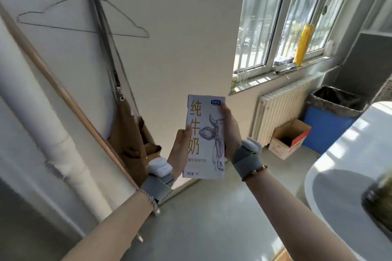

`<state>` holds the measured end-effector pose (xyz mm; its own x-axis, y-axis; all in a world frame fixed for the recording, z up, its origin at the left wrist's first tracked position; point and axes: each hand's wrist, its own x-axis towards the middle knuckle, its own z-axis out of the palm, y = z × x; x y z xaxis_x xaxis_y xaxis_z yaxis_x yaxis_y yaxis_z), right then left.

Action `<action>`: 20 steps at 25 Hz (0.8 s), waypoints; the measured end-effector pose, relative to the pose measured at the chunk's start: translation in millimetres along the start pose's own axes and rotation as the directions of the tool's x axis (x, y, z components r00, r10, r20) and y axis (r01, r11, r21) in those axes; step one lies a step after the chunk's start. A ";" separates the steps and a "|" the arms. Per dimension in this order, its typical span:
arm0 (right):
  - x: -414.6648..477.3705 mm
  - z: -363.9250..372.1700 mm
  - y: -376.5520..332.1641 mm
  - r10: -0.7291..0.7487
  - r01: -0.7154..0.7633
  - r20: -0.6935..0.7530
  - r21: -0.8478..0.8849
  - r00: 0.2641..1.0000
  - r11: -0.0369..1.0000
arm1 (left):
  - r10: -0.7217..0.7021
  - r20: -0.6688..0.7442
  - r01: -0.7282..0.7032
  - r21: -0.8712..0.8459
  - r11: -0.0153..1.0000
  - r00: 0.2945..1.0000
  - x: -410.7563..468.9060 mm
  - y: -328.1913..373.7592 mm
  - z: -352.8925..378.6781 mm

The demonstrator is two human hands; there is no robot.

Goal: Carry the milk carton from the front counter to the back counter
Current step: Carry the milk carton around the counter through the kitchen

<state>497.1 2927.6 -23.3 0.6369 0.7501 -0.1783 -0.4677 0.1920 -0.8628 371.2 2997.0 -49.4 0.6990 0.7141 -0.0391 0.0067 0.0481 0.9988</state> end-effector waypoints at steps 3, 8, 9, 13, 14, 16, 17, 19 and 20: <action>66.2 -15.0 -29.6 -0.020 0.020 -0.004 -0.015 1.000 1.000 | 0.015 0.052 -0.014 -0.021 1.000 0.999 78.1 5.9 26.6; 180.5 -78.0 -79.0 -0.133 0.140 -0.149 0.038 0.980 0.989 | -0.037 0.200 0.032 0.028 0.999 0.979 223.5 -4.6 94.1; 204.0 -94.7 -89.9 -0.155 0.163 -0.201 0.025 0.967 0.986 | -0.034 0.255 0.024 0.044 0.999 0.966 255.1 -5.6 112.2; 279.6 -151.9 -133.8 -0.210 0.223 -0.330 0.002 0.920 0.975 | 0.034 0.440 -0.037 -0.001 0.999 0.897 355.6 0.1 180.9; 295.6 -163.9 -148.3 -0.221 0.237 -0.367 -0.002 0.903 0.972 | 0.033 0.482 -0.038 0.000 0.999 0.875 379.0 3.7 196.7; 334.9 -195.5 -177.9 -0.267 0.293 -0.474 -0.019 0.839 0.956 | 0.028 0.599 -0.029 -0.008 1.000 0.800 436.0 9.1 237.6; 353.3 -212.1 -190.3 -0.291 0.328 -0.519 -0.021 0.804 0.944 | 0.032 0.634 -0.042 0.001 0.999 0.773 460.9 12.1 257.3; 379.8 -241.2 -212.7 -0.320 0.368 -0.559 -0.028 0.765 0.929 | 0.049 0.674 -0.059 -0.008 0.998 0.737 496.8 16.1 296.6; 390.8 -256.4 -223.2 -0.329 0.380 -0.583 -0.037 0.743 0.924 | 0.037 0.678 -0.037 -0.015 0.999 0.734 511.9 18.2 316.3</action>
<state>1007.6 3015.6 -21.7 0.9843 0.1254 -0.1244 -0.1675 0.4393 -0.8826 955.3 3142.5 -42.0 0.9982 0.0524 0.0281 -0.0298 0.0324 0.9990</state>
